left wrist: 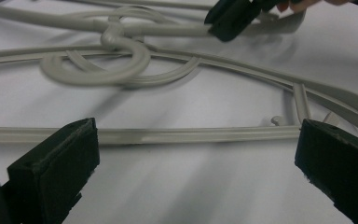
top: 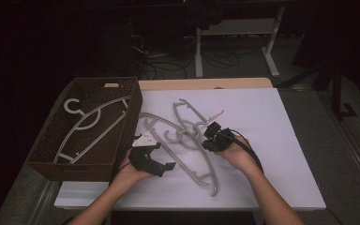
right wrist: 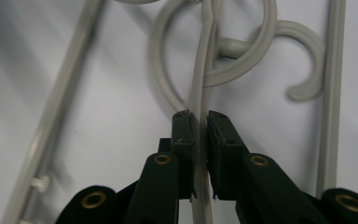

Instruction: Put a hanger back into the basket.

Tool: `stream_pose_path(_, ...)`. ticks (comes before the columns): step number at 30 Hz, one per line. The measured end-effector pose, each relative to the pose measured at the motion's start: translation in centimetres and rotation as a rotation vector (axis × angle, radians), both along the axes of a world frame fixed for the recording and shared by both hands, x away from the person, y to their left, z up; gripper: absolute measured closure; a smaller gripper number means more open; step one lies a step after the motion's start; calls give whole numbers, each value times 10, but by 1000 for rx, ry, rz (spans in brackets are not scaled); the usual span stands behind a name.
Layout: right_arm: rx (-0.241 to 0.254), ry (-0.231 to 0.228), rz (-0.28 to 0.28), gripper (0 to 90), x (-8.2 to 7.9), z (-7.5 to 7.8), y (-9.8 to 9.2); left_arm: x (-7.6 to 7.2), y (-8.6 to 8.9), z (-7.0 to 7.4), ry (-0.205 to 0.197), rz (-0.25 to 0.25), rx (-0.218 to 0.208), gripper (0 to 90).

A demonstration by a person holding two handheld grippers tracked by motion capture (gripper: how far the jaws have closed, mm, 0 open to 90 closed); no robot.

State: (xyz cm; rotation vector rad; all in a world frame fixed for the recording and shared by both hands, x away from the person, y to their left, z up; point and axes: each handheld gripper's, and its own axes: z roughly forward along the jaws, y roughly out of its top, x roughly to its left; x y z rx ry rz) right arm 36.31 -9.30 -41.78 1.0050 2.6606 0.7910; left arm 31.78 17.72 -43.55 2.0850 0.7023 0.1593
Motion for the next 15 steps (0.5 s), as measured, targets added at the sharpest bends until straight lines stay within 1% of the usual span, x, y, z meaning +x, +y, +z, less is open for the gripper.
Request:
stream_pose_path(4, -9, 9, 22, 803, -6, -5, 15, 1, 0, 0, 0, 0, 0, 0)
stream_pose_path(8, 0, 43, 26, 784, -6, -11, 18, 0, -1, -1, 1, -1, 1, 0)
stream_pose_path(9, 10, 50, 32, 732, -6, -12, 17, 0, -1, -1, 1, -2, 2, 0)
stream_pose_path(11, 44, 51, 32, 682, -5, -9, 13, 0, -1, -1, 1, -4, 3, 0)
stream_pose_path(12, 65, 40, 34, 673, -5, -6, 9, 0, -2, -1, 2, -4, 2, 0)
stream_pose_path(13, 90, 26, 22, 672, -4, -2, 5, 0, -2, -1, 2, -3, 3, 0)
stream_pose_path(14, 90, 26, 22, 672, -4, -2, 5, 0, -2, -1, 2, -3, 3, 0)
stream_pose_path(15, 108, 4, -20, 655, 4, 8, -8, 1, -1, -1, 4, 1, 1, 0)
